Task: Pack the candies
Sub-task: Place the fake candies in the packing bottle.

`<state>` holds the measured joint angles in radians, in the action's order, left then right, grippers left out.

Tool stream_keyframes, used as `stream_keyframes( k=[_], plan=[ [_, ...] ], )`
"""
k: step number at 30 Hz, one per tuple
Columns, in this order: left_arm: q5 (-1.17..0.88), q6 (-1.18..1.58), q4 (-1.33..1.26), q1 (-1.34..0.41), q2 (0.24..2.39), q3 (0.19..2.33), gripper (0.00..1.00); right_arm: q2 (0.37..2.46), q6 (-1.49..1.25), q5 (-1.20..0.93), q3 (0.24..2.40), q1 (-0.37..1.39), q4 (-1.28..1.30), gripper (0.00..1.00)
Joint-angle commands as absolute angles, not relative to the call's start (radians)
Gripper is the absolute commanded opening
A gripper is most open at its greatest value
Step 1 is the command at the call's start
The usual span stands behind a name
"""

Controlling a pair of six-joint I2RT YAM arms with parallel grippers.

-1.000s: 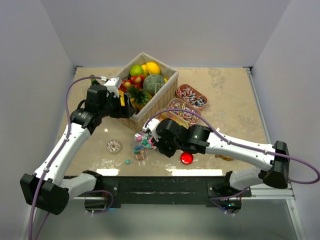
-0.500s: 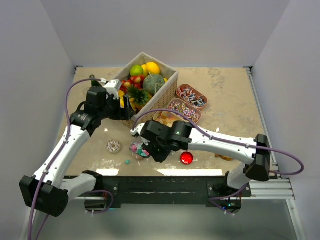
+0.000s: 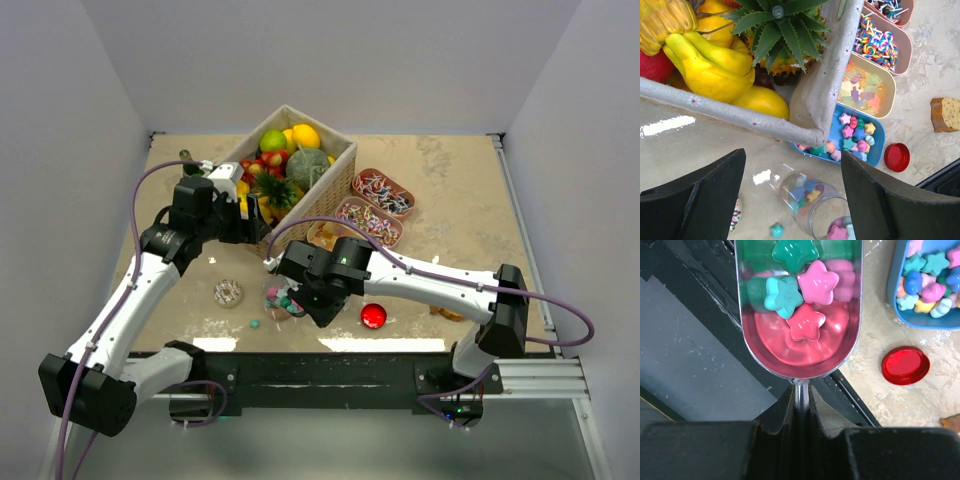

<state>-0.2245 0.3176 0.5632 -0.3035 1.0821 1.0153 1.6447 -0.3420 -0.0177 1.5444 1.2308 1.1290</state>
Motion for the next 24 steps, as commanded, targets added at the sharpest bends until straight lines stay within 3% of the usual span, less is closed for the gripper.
stream_keyframes(
  k=[1,24],
  plan=[
    [-0.23,0.291,0.526,-0.305,1.069,1.011,0.82,1.641,-0.356,-0.037,1.614,1.215,1.193,0.0],
    [-0.229,0.31,0.5,-0.305,1.068,0.98,0.82,1.755,-0.313,-0.12,1.815,1.164,1.413,0.0]
  ],
)
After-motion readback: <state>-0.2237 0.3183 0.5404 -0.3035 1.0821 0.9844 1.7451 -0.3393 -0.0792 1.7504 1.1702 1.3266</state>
